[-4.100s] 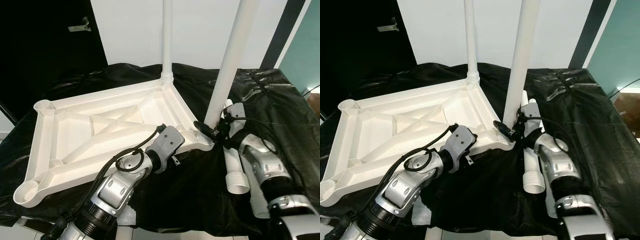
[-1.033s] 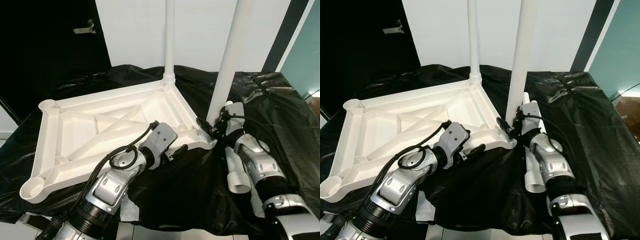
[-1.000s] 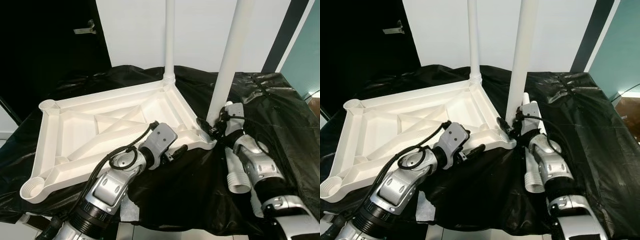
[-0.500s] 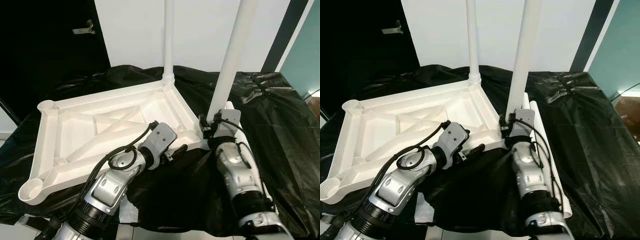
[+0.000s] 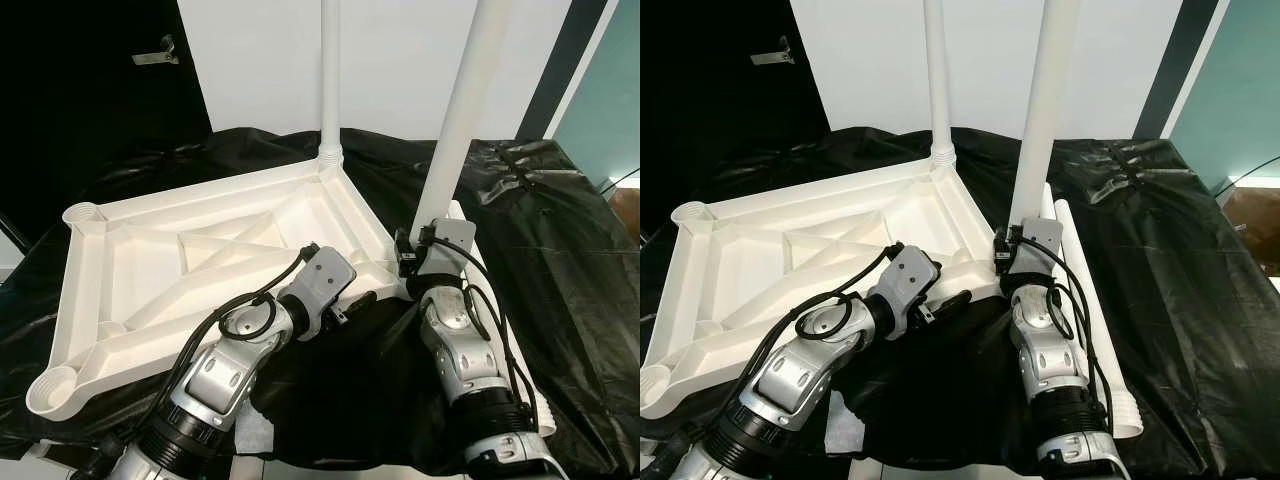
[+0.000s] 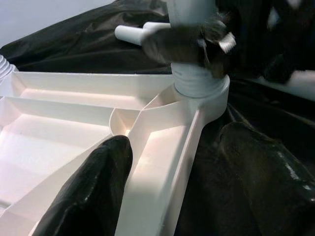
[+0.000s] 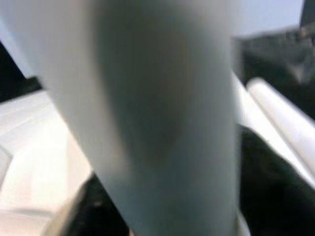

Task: Building children table

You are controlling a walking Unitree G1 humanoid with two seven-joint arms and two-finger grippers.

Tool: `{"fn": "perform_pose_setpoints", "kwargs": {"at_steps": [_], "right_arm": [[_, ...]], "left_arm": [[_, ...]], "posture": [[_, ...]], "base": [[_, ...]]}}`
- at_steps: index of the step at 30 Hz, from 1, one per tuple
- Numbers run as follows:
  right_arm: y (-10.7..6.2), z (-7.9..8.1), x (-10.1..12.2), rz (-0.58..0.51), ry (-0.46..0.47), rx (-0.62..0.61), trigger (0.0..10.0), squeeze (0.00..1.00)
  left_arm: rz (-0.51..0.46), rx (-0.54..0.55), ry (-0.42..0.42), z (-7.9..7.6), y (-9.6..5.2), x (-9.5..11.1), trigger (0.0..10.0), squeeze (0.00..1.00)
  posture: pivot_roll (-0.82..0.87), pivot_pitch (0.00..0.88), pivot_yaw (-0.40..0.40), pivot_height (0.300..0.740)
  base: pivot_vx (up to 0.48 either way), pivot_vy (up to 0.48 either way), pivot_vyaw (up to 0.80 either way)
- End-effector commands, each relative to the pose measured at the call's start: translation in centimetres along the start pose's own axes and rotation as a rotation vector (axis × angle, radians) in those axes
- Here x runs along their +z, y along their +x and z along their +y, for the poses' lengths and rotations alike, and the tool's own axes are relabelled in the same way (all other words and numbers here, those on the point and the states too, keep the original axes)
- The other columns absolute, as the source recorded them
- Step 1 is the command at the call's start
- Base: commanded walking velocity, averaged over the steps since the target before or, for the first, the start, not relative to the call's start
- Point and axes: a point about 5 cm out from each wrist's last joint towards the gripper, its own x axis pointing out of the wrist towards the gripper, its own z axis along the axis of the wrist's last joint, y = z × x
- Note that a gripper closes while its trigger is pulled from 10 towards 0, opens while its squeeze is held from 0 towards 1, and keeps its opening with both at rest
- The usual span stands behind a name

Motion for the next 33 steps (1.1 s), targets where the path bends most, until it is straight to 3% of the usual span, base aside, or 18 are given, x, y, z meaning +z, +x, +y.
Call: {"fn": "perform_pose_setpoints", "kwargs": {"at_steps": [1,5,10,14,15,23,24,26,31,32,33], "right_arm": [[-0.2,0.0,-0.2,0.001,-0.004,0.017,10.0,1.0],[-0.5,-0.7,0.1,-0.024,0.005,0.073,10.0,1.0],[-0.8,-3.3,0.7,-0.047,-0.029,0.224,10.0,1.0],[-0.8,-4.3,1.0,-0.052,-0.062,0.301,10.0,1.0],[-0.6,-4.9,1.2,-0.039,-0.057,0.34,10.0,0.0],[0.4,-6.1,2.2,-0.024,-0.123,0.51,10.0,0.0],[1.0,-5.5,2.4,0.0,-0.157,0.605,10.0,0.0],[1.4,-5.1,2.5,0.018,-0.181,0.669,10.0,0.0],[2.0,-4.3,2.6,0.043,-0.223,0.757,10.0,0.0],[2.4,-4.1,2.6,0.05,-0.225,0.77,5.4,0.0],[2.4,-4.1,2.6,0.05,-0.225,0.77,5.4,0.0]], "left_arm": [[0.004,-0.058,0.006,-0.3,-0.1,0.1,10.0,0.0],[0.003,-0.059,0.003,-0.4,-0.2,0.1,10.0,0.0],[0.007,-0.056,0.002,-0.3,-0.5,-0.1,10.0,0.0],[0.008,-0.052,0.002,-0.2,-0.5,-0.1,10.0,0.0],[0.008,-0.05,0.001,-0.2,-0.4,-0.1,10.0,0.0],[0.005,-0.052,0.003,-0.2,-0.3,-0.1,10.0,0.0],[0.002,-0.053,0.006,-0.2,-0.2,0.0,10.0,0.0],[0.001,-0.053,0.007,-0.2,-0.2,0.1,10.0,0.0],[-0.003,-0.052,0.012,0.0,-0.1,0.2,10.0,0.0],[-0.003,-0.049,0.015,0.0,-0.2,0.2,10.0,0.0],[-0.003,-0.049,0.015,0.0,-0.2,0.2,10.0,0.0]], "posture": [[-0.05,0.0,0.024,0.74],[-0.05,0.0,0.024,0.74],[-0.04,0.0,0.019,0.74],[-0.05,0.0,0.019,0.74],[-0.05,0.0,0.018,0.74],[-0.05,0.0,0.02,0.74],[-0.04,0.0,0.019,0.74],[-0.04,0.0,0.019,0.74],[-0.04,0.0,0.019,0.74],[-0.03,0.0,0.017,0.74],[-0.03,0.0,0.017,0.74]], "base": [[0.0,0.0,0.0],[0.0,0.0,0.0],[0.0,0.0,0.0],[0.0,0.0,0.0],[0.0,0.0,0.0],[0.0,0.0,0.0],[0.0,0.0,0.0],[0.0,0.0,0.0],[0.0,0.0,0.0],[0.0,0.0,0.0],[0.0,0.0,0.0]]}}
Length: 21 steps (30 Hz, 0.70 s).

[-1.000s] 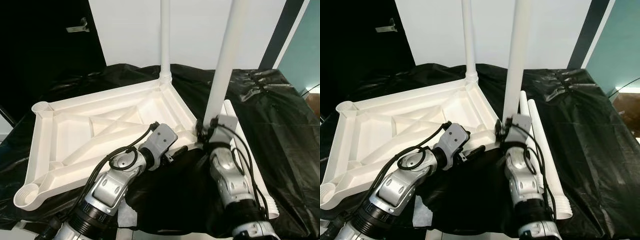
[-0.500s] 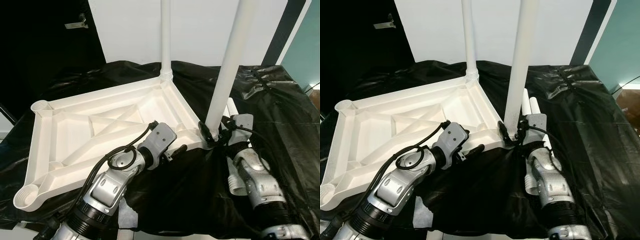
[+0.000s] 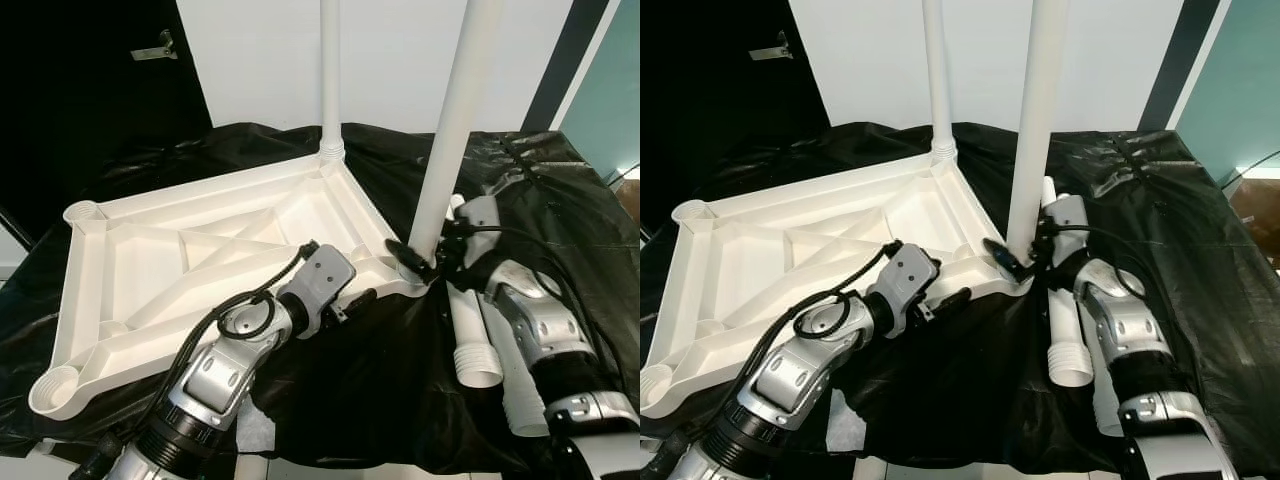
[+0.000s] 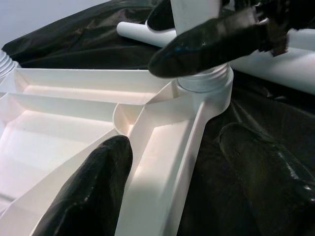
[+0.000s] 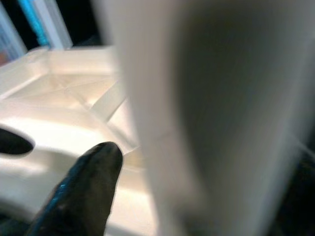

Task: Building children table

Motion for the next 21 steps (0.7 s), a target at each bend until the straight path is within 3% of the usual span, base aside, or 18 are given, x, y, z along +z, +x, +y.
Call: {"fn": "perform_pose_setpoints", "kwargs": {"at_steps": [1,3,10,16,19,20,21], "right_arm": [[0.4,0.0,-0.1,0.015,0.001,0.031,0.5,0.0],[0.5,-0.1,-0.3,0.021,0.015,0.037,0.0,0.0],[-0.2,-0.7,-1.4,0.058,0.04,0.017,0.0,0.0],[-0.7,-1.2,-2.7,0.127,0.033,-0.152,0.0,0.0],[-0.6,-1.1,-2.8,0.123,0.042,-0.174,0.0,0.0],[-0.5,-0.9,-3.1,0.124,0.048,-0.227,6.9,0.0],[-0.4,-0.7,-3.2,0.117,0.056,-0.269,10.0,0.0]], "left_arm": [[0.007,-0.05,0.008,0.0,-0.1,-0.1,10.0,0.0],[0.007,-0.048,0.01,0.1,-0.1,-0.1,10.0,0.0],[0.007,-0.044,0.013,0.1,0.0,0.0,10.0,0.0],[0.009,-0.041,0.016,0.0,0.1,0.0,10.0,0.0],[0.01,-0.039,0.015,0.0,0.1,0.0,10.0,0.0],[0.011,-0.038,0.015,0.0,0.1,0.0,10.0,0.0],[0.013,-0.037,0.016,0.0,0.1,0.0,10.0,0.0]], "posture": [[-0.03,0.0,0.015,0.74],[-0.03,0.0,0.011,0.74],[-0.02,0.0,0.007,0.74],[-0.03,0.0,0.003,0.74],[-0.03,0.0,0.002,0.74],[-0.03,0.0,0.002,0.74],[-0.03,0.0,0.002,0.74]], "base": [[0.0,0.0,0.0],[0.0,0.0,0.0],[0.0,0.0,0.0],[0.0,0.0,0.0],[0.0,0.0,0.0],[0.0,0.0,0.0],[0.0,0.0,0.0]]}}
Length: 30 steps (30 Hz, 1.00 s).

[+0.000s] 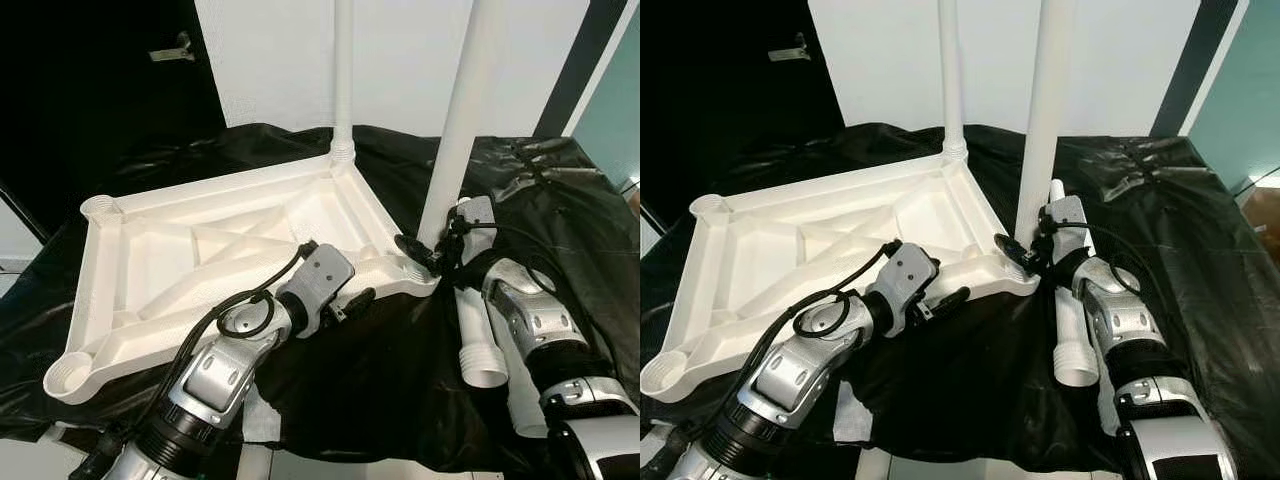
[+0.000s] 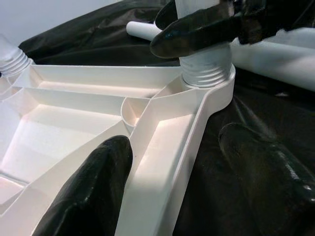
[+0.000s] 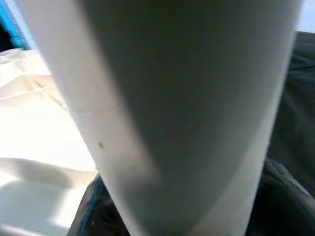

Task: Building children table

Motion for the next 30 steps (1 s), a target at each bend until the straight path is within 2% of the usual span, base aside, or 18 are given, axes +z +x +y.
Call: {"fn": "perform_pose_setpoints", "kwargs": {"at_steps": [1,2,6,8,10,11,12,13,17,24,30], "right_arm": [[-0.6,0.2,-2.5,0.107,0.048,-0.133,10.0,0.0],[-0.6,0.2,-2.5,0.107,0.048,-0.133,10.0,0.0],[-0.8,1.1,-3.1,0.102,0.094,-0.335,10.0,0.0],[-0.8,1.1,-3.1,0.102,0.094,-0.335,10.0,0.0],[-1.0,2.4,-3.6,0.111,0.114,-0.484,10.0,0.0],[-1.0,2.4,-3.6,0.111,0.114,-0.484,10.0,0.0],[-1.1,3.1,-3.8,0.112,0.137,-0.593,10.0,0.0],[-1.2,3.2,-3.8,0.11,0.141,-0.633,10.0,0.0],[-0.9,3.9,-3.4,0.095,0.164,-0.692,10.0,0.0],[-0.7,4.5,-2.1,0.032,0.144,-0.637,10.0,0.0],[-1.0,4.3,-2.0,0.025,0.141,-0.659,10.0,0.0]], "left_arm": [[0.009,-0.041,0.017,-0.1,0.0,0.0,10.0,0.0],[0.009,-0.041,0.017,-0.1,0.0,0.0,10.0,0.0],[0.011,-0.038,0.018,0.0,0.0,0.0,10.0,0.0],[0.011,-0.038,0.018,0.0,0.0,0.0,10.0,0.0],[0.013,-0.041,0.019,0.2,-0.2,0.0,10.0,0.0],[0.013,-0.041,0.019,0.2,-0.2,0.0,10.0,0.0],[0.015,-0.042,0.02,0.3,-0.2,0.0,10.0,0.0],[0.016,-0.042,0.02,0.3,-0.2,0.0,10.0,0.0],[0.015,-0.046,0.024,0.3,0.0,0.1,10.0,0.0],[0.016,-0.06,0.026,0.2,0.3,0.2,10.0,0.0],[0.018,-0.065,0.03,0.2,0.3,0.2,10.0,0.0]], "posture": [[-0.03,0.0,0.006,0.74],[-0.03,0.0,0.006,0.74],[-0.03,0.0,0.009,0.74],[-0.03,0.0,0.009,0.74],[-0.03,0.0,0.021,0.74],[-0.03,0.0,0.021,0.74],[-0.03,0.0,0.026,0.74],[-0.03,0.0,0.026,0.74],[-0.03,0.0,0.026,0.74],[-0.04,0.0,0.034,0.74],[-0.05,0.0,0.036,0.74]], "base": [[0.0,0.0,0.0],[0.0,0.0,0.0],[0.0,0.0,0.0],[0.0,0.0,0.0],[0.0,0.0,0.0],[0.0,0.0,0.0],[0.0,0.0,0.0],[0.0,0.0,0.0],[0.0,0.0,0.0],[0.0,0.0,0.0],[0.0,0.0,0.0]]}}
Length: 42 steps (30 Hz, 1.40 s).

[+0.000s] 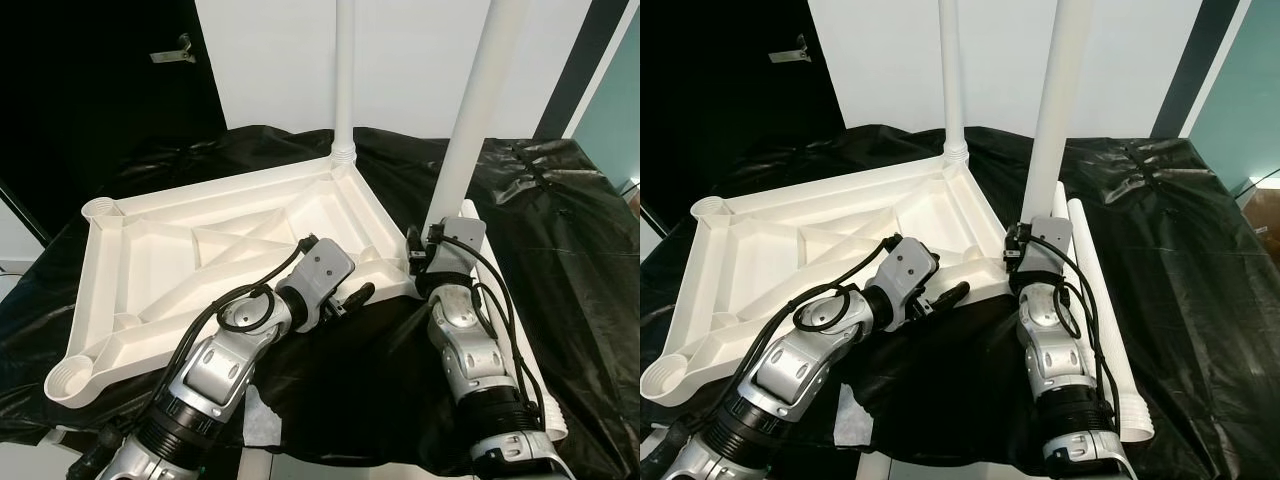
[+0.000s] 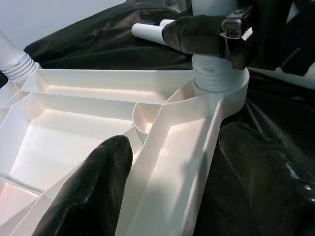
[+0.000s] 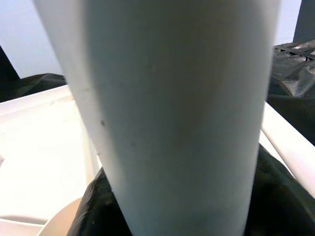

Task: Building children table

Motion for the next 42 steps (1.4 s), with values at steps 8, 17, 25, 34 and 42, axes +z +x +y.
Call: {"fn": "perform_pose_setpoints", "kwargs": {"at_steps": [8,17,25,34,42], "right_arm": [[-1.5,-1.1,-0.2,-0.035,0.051,0.107,10.0,1.0],[-1.4,-3.1,-0.3,-0.023,0.061,0.258,10.0,1.0],[0.3,-4.6,0.1,0.026,-0.077,0.519,10.0,0.0],[2.0,-3.3,1.1,0.067,-0.124,0.791,10.0,0.0],[2.7,-3.3,0.8,0.111,-0.158,0.86,0.0,0.0]], "left_arm": [[0.022,-0.068,0.008,-0.2,-0.5,-0.6,10.0,0.0],[0.018,-0.071,0.005,-0.3,-0.3,-0.7,10.0,0.0],[0.012,-0.082,0.012,-0.4,0.0,-0.6,10.0,0.0],[0.006,-0.074,0.015,-0.4,0.0,-0.4,10.0,0.0],[0.007,-0.057,0.016,-0.1,-0.1,-0.4,10.0,0.0]], "posture": [[-0.05,0.0,0.031,0.74],[-0.07,0.0,0.034,0.74],[-0.07,0.0,0.035,0.74],[-0.05,0.0,0.027,0.74],[-0.03,0.0,0.01,0.74]], "base": [[0.0,0.0,0.0],[0.0,0.0,0.0],[0.0,0.0,0.0],[0.0,0.0,0.0],[0.0,0.0,0.0]]}}
